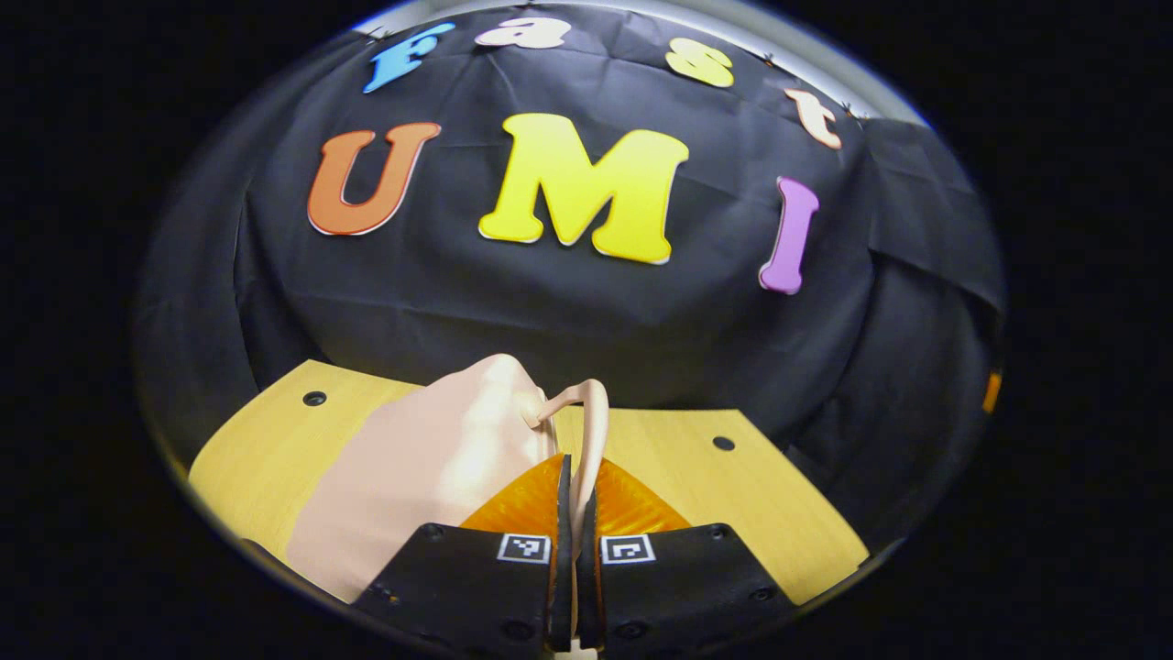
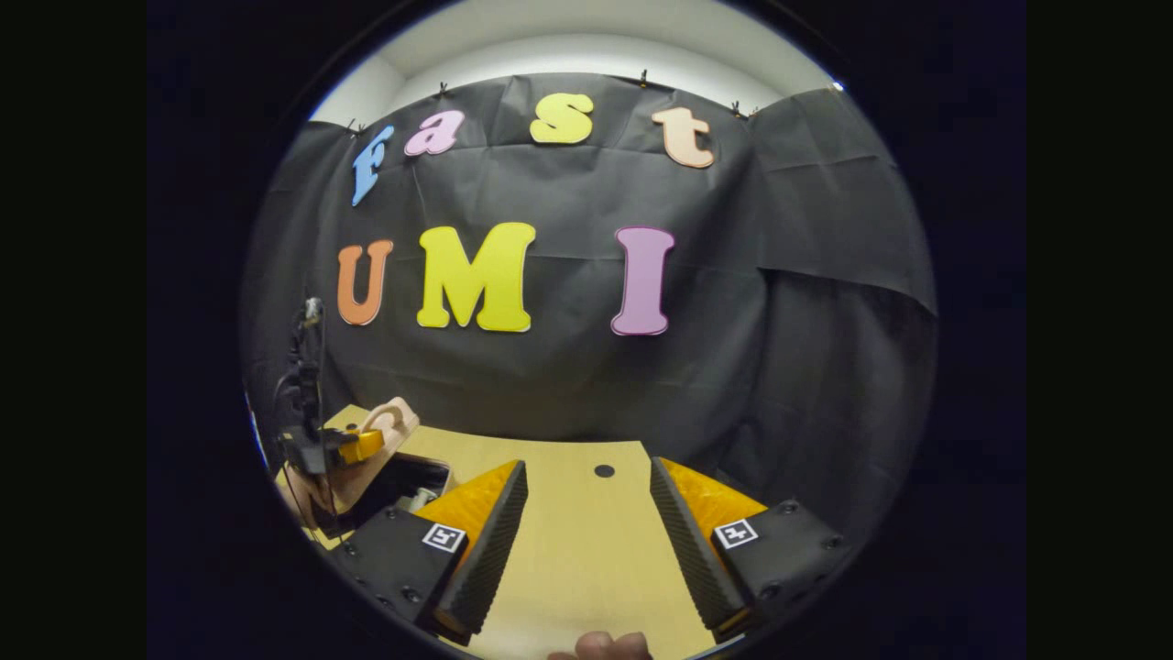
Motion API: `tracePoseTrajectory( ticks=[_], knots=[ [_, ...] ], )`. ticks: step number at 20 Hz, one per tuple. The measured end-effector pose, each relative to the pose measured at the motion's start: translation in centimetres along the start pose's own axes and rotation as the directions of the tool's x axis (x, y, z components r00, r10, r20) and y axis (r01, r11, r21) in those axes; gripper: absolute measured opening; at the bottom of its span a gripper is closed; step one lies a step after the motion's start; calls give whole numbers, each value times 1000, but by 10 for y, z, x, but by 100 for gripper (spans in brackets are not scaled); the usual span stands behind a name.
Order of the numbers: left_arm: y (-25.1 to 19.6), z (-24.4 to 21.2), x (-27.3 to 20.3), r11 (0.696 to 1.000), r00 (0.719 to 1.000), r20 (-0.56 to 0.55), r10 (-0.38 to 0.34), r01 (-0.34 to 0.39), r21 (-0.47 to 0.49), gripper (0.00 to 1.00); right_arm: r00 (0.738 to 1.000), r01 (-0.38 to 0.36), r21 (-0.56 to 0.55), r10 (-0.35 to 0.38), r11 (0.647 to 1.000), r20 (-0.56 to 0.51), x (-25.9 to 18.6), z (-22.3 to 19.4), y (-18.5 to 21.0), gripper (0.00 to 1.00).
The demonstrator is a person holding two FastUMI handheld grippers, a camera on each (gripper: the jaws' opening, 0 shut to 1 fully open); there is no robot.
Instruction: First open the suitcase, pack the skin care products into it, and then close the suitcase.
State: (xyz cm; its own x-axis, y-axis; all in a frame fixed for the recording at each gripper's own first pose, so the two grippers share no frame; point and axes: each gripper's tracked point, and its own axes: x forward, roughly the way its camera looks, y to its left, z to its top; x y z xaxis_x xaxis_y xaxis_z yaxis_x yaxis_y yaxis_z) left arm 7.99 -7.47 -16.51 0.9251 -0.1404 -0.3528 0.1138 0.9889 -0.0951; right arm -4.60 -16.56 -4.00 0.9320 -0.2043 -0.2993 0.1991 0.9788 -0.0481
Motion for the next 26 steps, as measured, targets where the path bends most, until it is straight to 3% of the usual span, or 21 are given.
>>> tracePoseTrajectory(
  ticks=[6,12,17,21,23,25,26],
  knots=[
    [-24,-73,36,956,991,-93,99,-68,286,6,999,42,-37,-43,998,-20,1,-10,-43,80],
    [-37,-117,54,901,975,-143,169,-94,423,6,993,96,-17,-97,995,-69,2,-31,-86,77],
    [-42,-128,58,850,963,-155,219,-111,515,8,992,92,2,-91,996,-93,4,-44,-91,80],
    [-50,-144,57,848,949,-234,211,-59,527,25,993,84,17,-83,996,-85,4,-46,-91,80],
    [-58,-144,53,865,946,-266,186,-29,501,40,993,81,25,-78,996,-93,6,-51,-91,80],
    [-69,-134,44,889,954,-259,149,-15,457,64,993,78,37,-74,996,-97,9,-52,-90,80],
    [-73,-126,41,897,961,-244,133,-12,442,82,993,73,38,-69,997,-96,11,-51,-87,80]
  ],
)
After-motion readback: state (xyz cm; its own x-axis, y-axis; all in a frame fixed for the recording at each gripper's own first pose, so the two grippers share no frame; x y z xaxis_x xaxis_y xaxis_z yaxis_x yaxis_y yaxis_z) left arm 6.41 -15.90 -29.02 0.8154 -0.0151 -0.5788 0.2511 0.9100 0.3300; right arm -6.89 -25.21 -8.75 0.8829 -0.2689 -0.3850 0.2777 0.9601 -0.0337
